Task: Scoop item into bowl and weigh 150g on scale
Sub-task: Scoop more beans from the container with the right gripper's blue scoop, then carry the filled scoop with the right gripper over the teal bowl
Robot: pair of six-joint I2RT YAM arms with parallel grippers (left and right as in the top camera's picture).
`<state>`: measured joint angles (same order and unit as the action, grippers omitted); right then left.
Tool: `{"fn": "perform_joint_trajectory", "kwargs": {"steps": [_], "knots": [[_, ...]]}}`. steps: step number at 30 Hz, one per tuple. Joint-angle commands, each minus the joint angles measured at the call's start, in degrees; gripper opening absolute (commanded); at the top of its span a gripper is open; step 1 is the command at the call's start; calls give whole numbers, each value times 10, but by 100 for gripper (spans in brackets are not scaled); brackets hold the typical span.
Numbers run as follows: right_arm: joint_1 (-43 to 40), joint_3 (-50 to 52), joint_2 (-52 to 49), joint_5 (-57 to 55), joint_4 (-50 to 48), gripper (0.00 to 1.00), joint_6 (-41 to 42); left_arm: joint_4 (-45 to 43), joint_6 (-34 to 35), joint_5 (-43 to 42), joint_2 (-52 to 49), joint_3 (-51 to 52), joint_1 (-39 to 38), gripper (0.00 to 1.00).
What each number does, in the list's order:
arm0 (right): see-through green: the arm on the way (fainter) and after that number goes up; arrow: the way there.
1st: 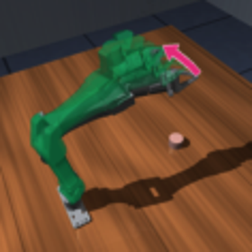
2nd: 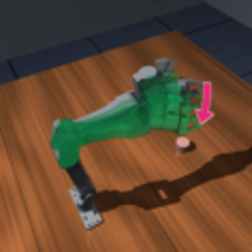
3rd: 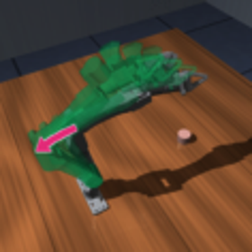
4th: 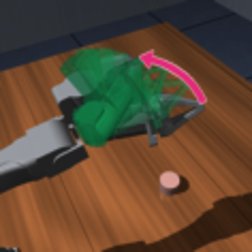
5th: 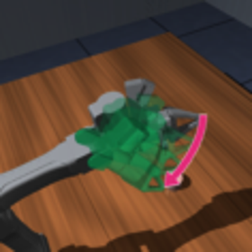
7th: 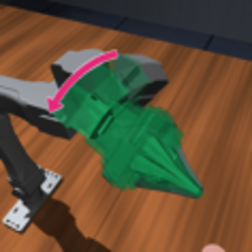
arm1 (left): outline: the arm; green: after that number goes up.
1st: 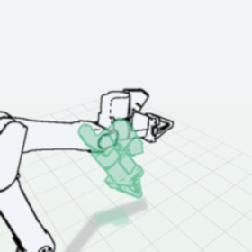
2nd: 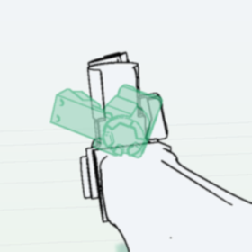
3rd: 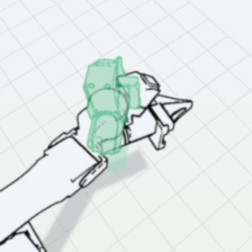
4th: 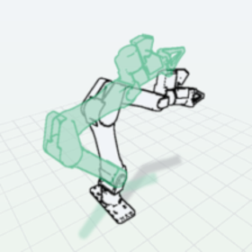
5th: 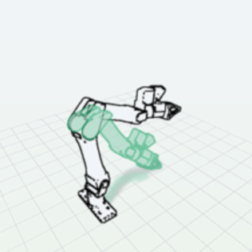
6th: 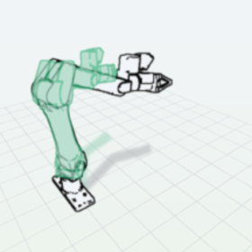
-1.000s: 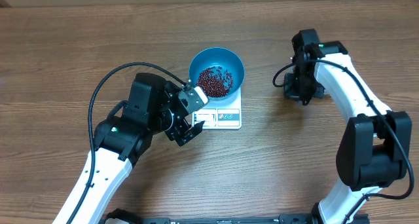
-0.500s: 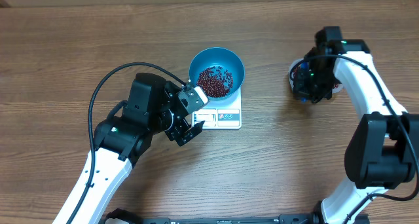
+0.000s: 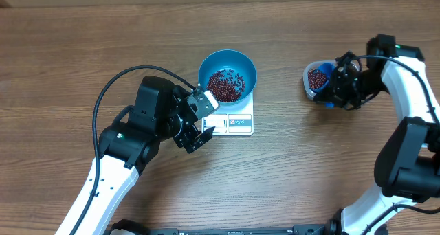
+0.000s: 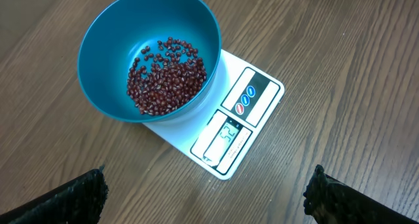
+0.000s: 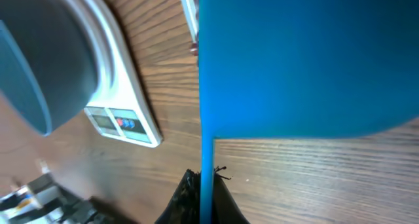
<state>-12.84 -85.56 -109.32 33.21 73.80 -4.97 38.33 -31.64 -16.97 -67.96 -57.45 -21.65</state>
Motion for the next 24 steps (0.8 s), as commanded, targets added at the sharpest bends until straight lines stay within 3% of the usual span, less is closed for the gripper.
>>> {"fn": "perform_joint_trajectory", "kwargs": {"steps": [1,24], "knots": [[-14,-17,19,49,10,4,-30,1,10,-5,-2,-16,3,99],[-78,-17,19,51,20,4,-30,1,10,-5,-2,-16,3,99]]}}
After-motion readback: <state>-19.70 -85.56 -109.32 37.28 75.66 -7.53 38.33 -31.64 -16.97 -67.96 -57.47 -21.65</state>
